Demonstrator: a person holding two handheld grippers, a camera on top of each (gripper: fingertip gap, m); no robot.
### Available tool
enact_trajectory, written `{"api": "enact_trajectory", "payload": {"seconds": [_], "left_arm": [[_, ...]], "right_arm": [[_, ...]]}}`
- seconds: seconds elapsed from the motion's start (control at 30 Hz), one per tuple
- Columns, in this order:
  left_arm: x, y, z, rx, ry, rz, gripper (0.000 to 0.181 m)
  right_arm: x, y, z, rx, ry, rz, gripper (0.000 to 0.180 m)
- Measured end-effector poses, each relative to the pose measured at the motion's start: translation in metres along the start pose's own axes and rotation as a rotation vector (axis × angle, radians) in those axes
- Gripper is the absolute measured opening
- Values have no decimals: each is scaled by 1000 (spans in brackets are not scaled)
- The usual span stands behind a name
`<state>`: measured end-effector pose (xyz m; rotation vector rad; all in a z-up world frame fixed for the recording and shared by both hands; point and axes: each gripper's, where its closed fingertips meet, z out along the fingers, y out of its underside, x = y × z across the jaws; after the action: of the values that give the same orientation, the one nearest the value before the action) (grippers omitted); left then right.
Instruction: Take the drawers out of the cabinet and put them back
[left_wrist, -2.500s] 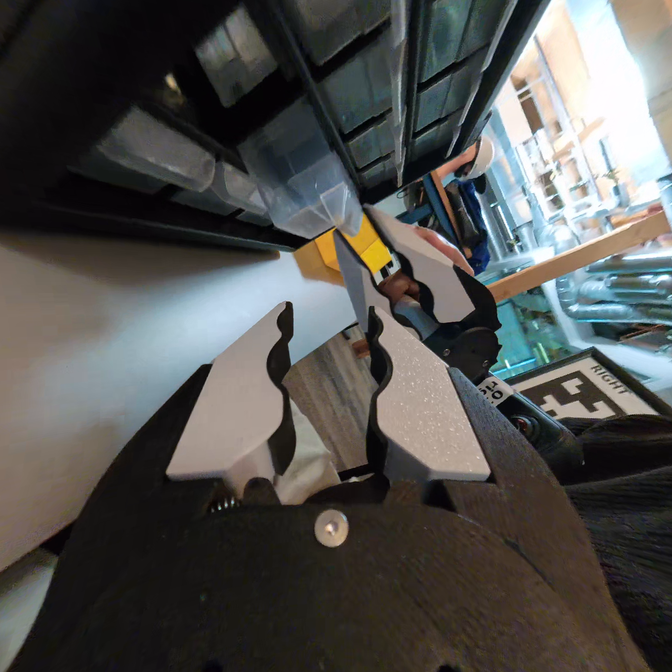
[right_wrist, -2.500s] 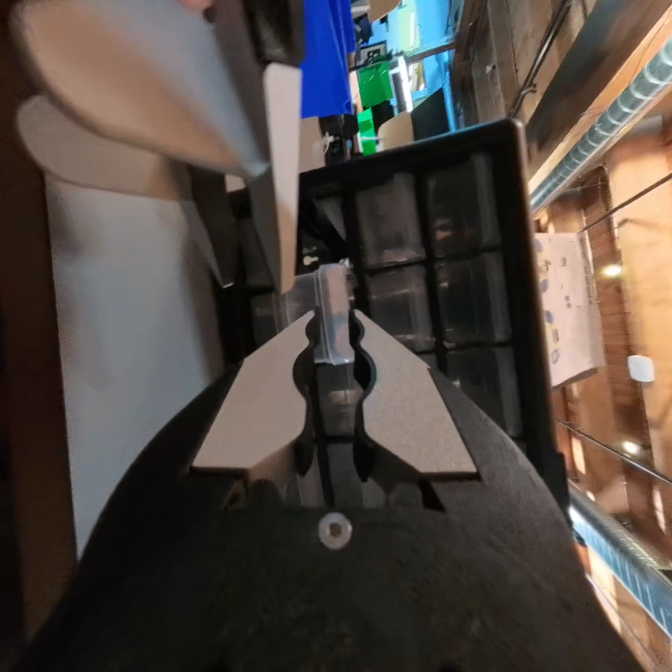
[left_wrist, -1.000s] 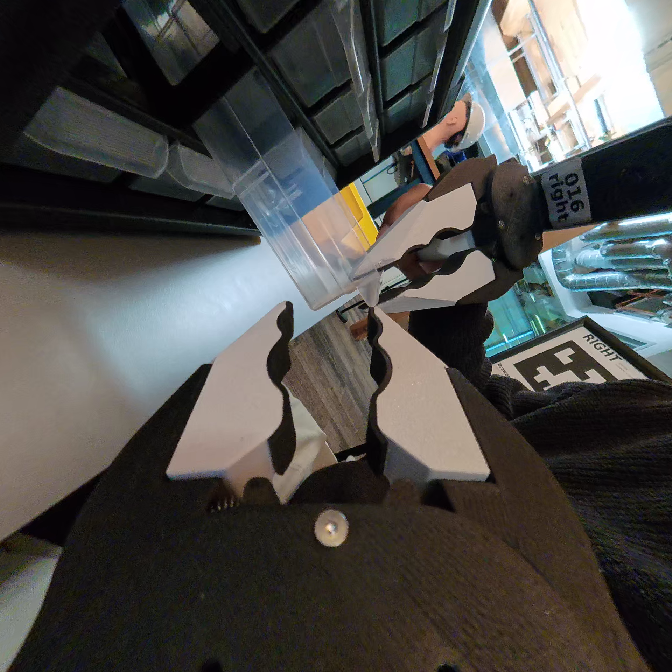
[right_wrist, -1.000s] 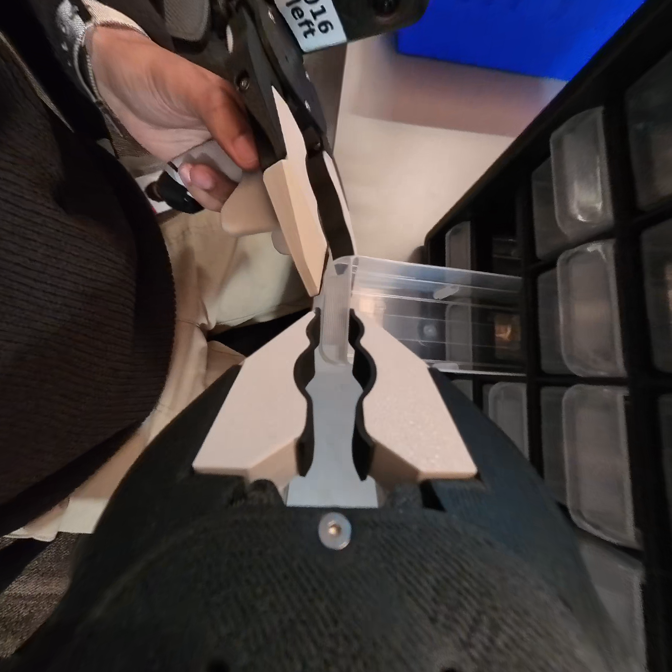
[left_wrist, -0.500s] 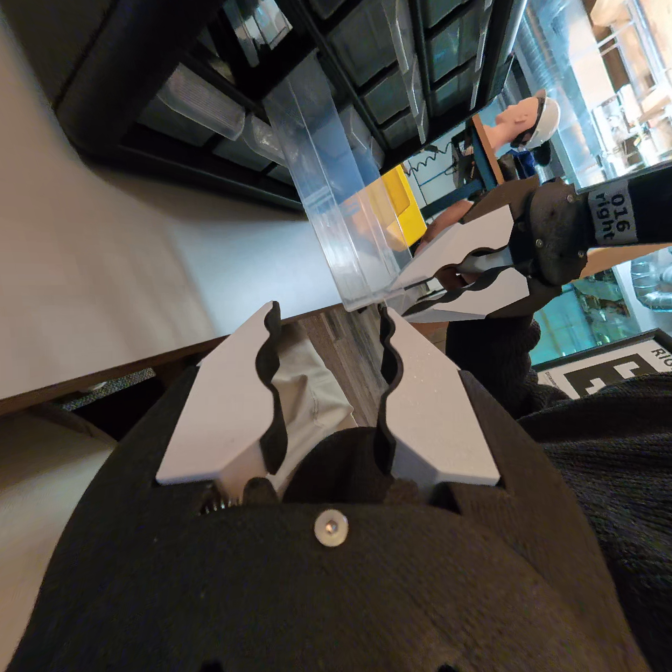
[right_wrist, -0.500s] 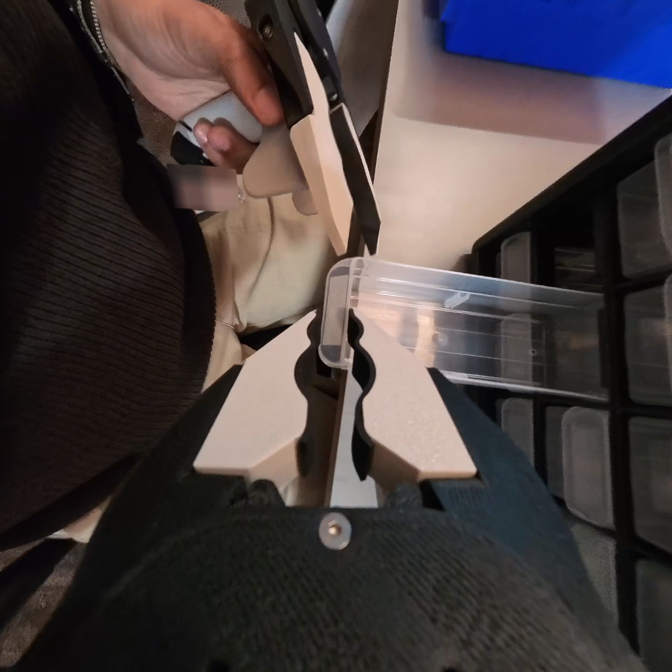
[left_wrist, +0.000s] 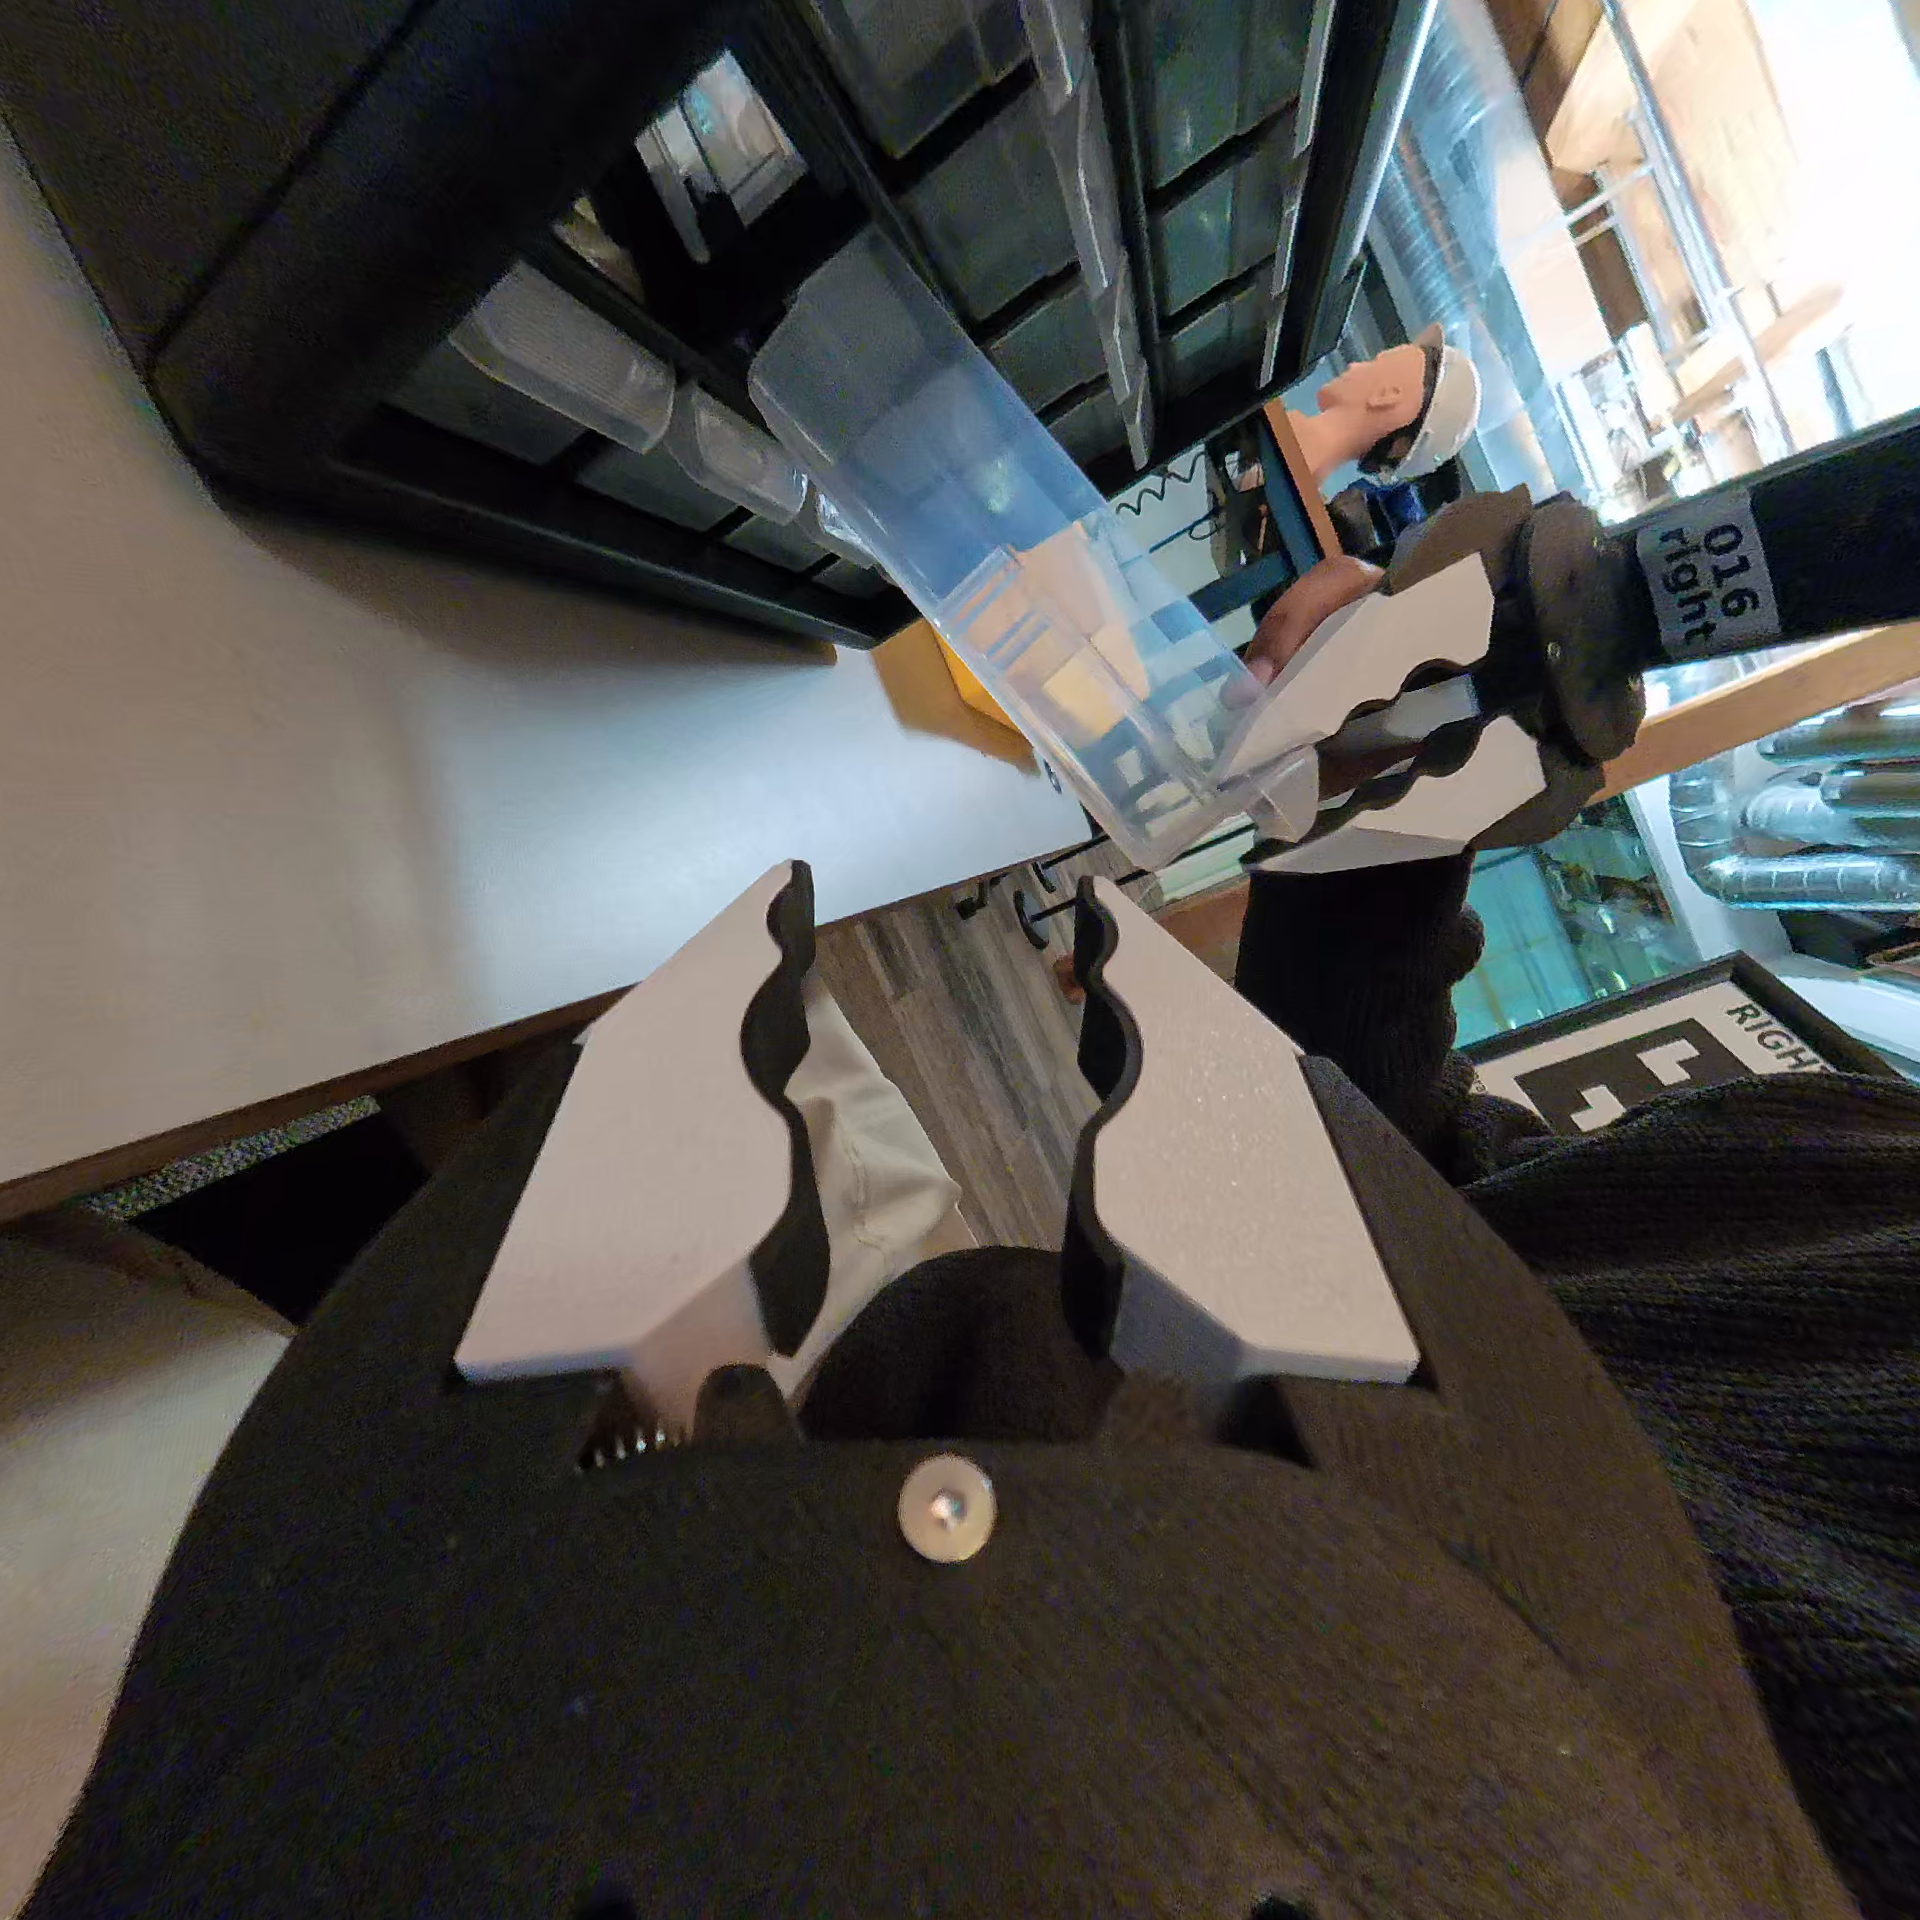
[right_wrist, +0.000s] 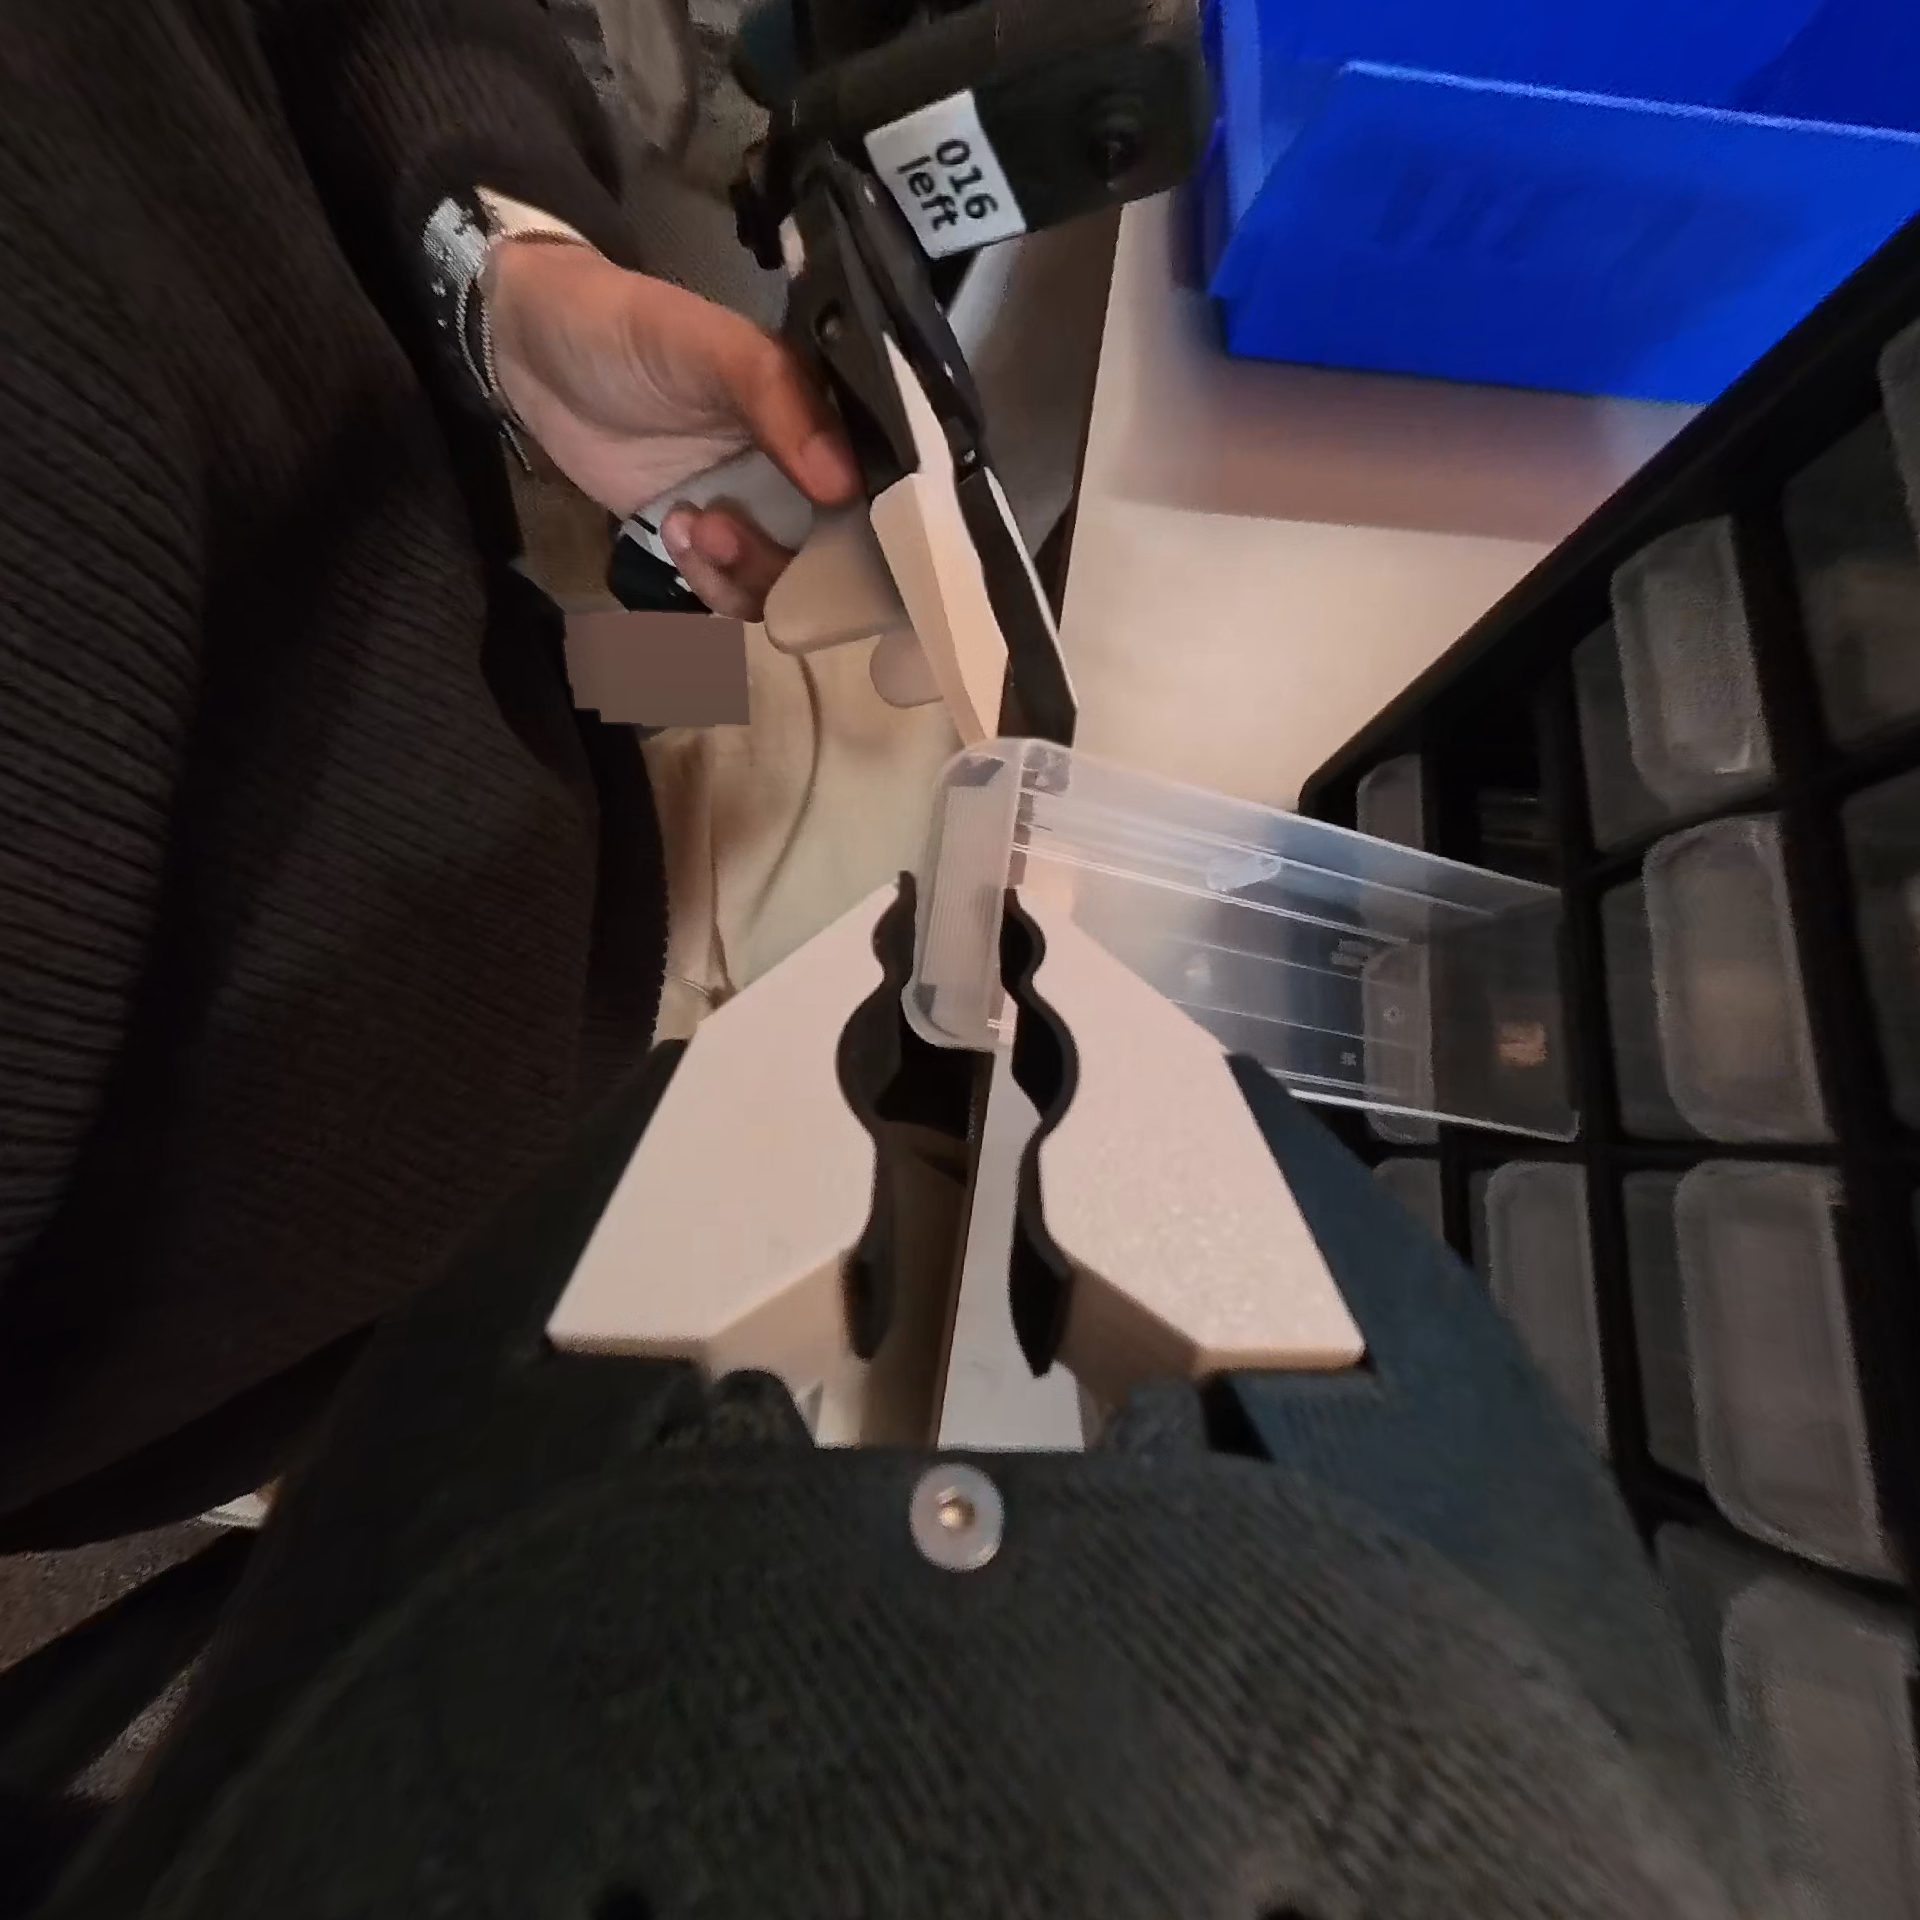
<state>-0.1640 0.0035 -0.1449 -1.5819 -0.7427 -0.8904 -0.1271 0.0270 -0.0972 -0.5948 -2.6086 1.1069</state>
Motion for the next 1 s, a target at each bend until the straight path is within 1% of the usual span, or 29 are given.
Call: {"api": "enact_trajectory", "payload": {"seconds": [0.23, 0.4, 0.6, 0.77, 0.93, 1.0], "left_arm": [[-1, -3, -1, 14, -1, 11, 48], [-3, -1, 1, 7, 11, -18, 48], [-6, -4, 1, 17, 7, -20, 48], [-7, -1, 3, 6, 18, -48, 48], [-7, -3, 1, 16, 17, -47, 48], [-8, -4, 1, 18, 19, -56, 48]], "right_arm": [[2, 0, -11, 47, -32, 50, 15], [9, -14, -25, 146, -73, 79, 15], [15, -26, -31, 230, -136, 106, 16], [23, -39, -38, 336, -178, 163, 16], [16, -41, -41, 383, -221, 182, 15], [16, -45, -48, 417, -204, 192, 15]]}}
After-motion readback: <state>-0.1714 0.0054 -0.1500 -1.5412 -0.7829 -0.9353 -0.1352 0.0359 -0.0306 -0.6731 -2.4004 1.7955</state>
